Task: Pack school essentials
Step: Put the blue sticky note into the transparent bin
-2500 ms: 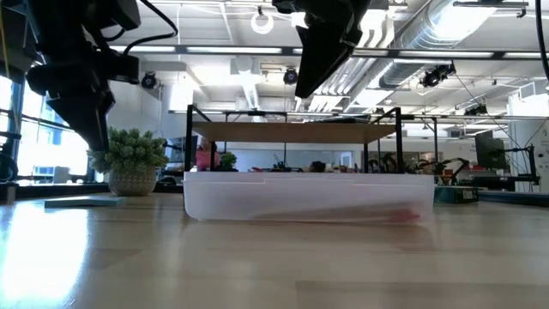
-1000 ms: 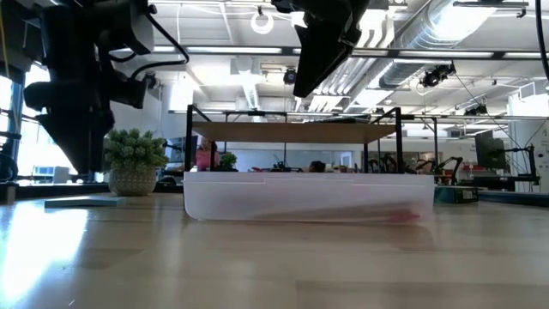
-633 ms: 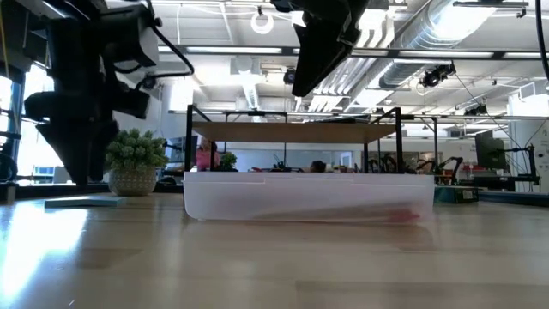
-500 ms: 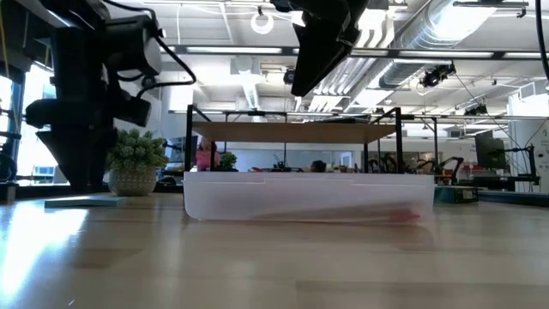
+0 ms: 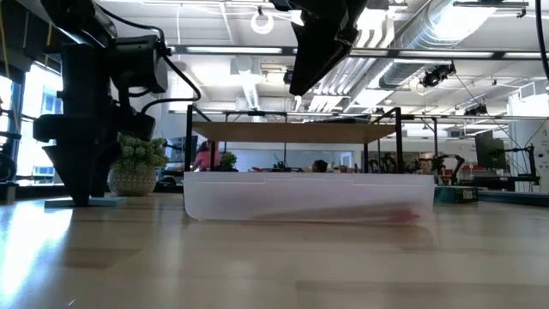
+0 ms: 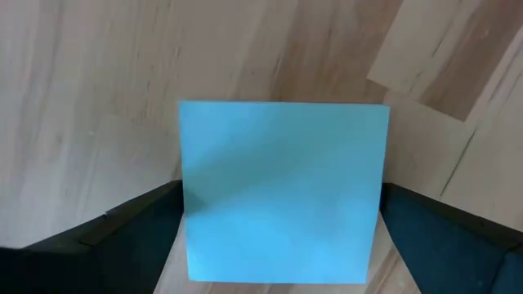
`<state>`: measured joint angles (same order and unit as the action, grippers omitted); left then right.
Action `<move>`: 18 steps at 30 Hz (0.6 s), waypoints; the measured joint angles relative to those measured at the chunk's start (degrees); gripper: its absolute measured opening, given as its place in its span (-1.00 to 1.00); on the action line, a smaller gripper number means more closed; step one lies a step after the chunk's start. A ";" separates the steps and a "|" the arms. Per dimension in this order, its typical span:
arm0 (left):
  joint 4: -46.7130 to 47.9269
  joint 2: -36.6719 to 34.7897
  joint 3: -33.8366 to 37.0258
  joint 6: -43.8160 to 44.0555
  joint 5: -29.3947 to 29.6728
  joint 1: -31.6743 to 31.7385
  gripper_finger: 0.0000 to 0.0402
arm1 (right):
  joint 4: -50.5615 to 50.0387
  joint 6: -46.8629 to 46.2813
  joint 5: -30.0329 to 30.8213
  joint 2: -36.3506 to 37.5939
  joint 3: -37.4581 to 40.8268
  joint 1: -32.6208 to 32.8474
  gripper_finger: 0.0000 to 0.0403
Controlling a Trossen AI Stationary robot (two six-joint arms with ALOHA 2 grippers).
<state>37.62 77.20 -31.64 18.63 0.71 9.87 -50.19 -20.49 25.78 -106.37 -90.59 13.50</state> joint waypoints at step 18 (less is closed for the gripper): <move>-0.60 1.51 0.00 0.70 0.84 -0.07 0.67 | 0.35 0.00 0.00 0.00 0.00 0.00 -0.40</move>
<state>37.01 78.71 -31.64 19.33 1.56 9.80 -49.84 -20.49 25.78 -106.37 -90.59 13.50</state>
